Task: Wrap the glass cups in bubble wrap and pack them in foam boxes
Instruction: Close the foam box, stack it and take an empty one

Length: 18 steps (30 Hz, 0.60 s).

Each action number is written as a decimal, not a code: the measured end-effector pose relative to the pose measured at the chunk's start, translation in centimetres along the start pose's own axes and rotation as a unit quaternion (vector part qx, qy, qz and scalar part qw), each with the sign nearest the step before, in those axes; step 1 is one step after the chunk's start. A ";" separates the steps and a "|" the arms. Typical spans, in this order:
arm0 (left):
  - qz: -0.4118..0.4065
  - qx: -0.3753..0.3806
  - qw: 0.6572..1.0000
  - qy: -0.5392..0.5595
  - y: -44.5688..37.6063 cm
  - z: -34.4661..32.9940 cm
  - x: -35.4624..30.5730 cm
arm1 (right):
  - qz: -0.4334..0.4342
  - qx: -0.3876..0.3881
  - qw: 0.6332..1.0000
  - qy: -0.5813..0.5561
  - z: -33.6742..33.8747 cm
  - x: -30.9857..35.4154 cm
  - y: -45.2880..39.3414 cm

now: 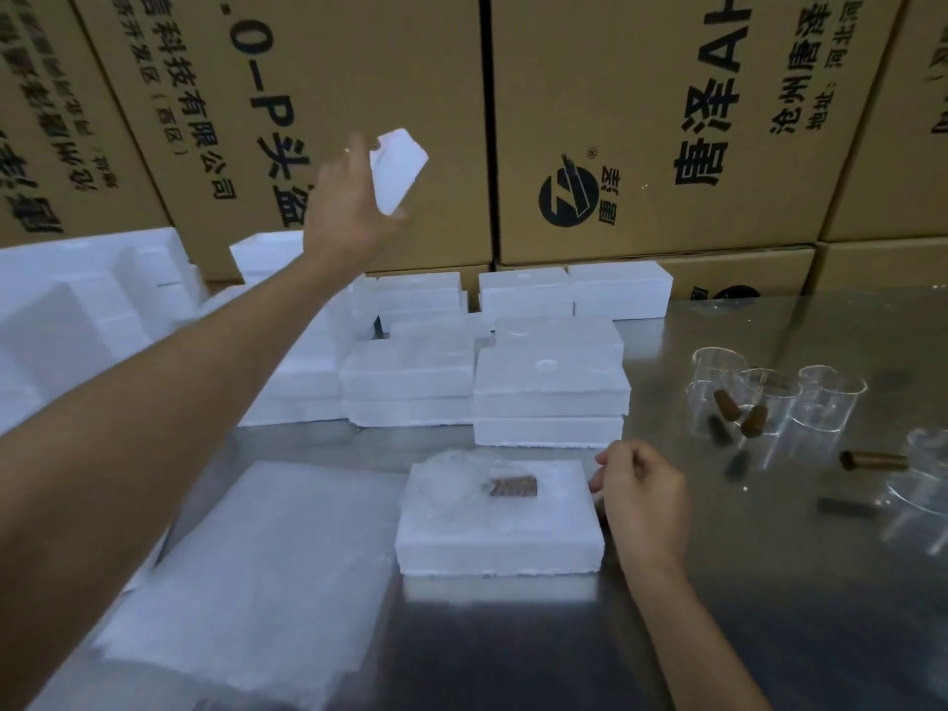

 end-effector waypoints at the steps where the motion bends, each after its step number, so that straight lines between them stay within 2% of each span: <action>1: 0.019 -0.006 0.999 0.046 1.1 0.7 -1.1 | -0.001 -0.003 1.000 -0.004 0.2 0.1 0.1; 4: 0.053 -0.006 0.984 0.171 4.4 2.5 -4.0 | -0.007 -0.002 1.000 -0.020 0.7 0.3 0.4; 7: 0.140 0.003 0.942 0.305 7.9 4.0 -5.2 | -0.006 -0.015 0.999 -0.047 1.5 0.7 0.7; 9: 0.264 0.024 0.878 0.398 10.7 4.0 -4.3 | 0.016 -0.032 0.997 -0.062 2.4 1.8 1.0; 11: 0.386 0.065 0.794 0.465 14.3 3.3 -3.2 | 0.031 -0.027 0.992 -0.122 3.1 3.2 1.5; 13: 0.447 0.113 0.746 0.481 18.1 2.9 -2.7 | 0.043 -0.012 0.983 -0.177 3.5 4.8 2.0; 16: 0.477 0.158 0.734 0.456 22.6 3.1 -1.9 | 0.076 0.016 0.976 -0.203 3.2 6.6 3.0; 18: 0.499 0.163 0.744 0.412 24.7 3.2 -1.0 | 0.086 0.030 0.979 -0.182 2.8 6.6 3.8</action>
Point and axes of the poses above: each hand's wrist, its own y-axis away from the middle knuckle, its own z-axis out of the back of the hand, x = y × z, the point moved 9 cm from there along -y, towards the middle knuckle, and after that the axes turned 13 degrees about -x, right-handed, at the moved point
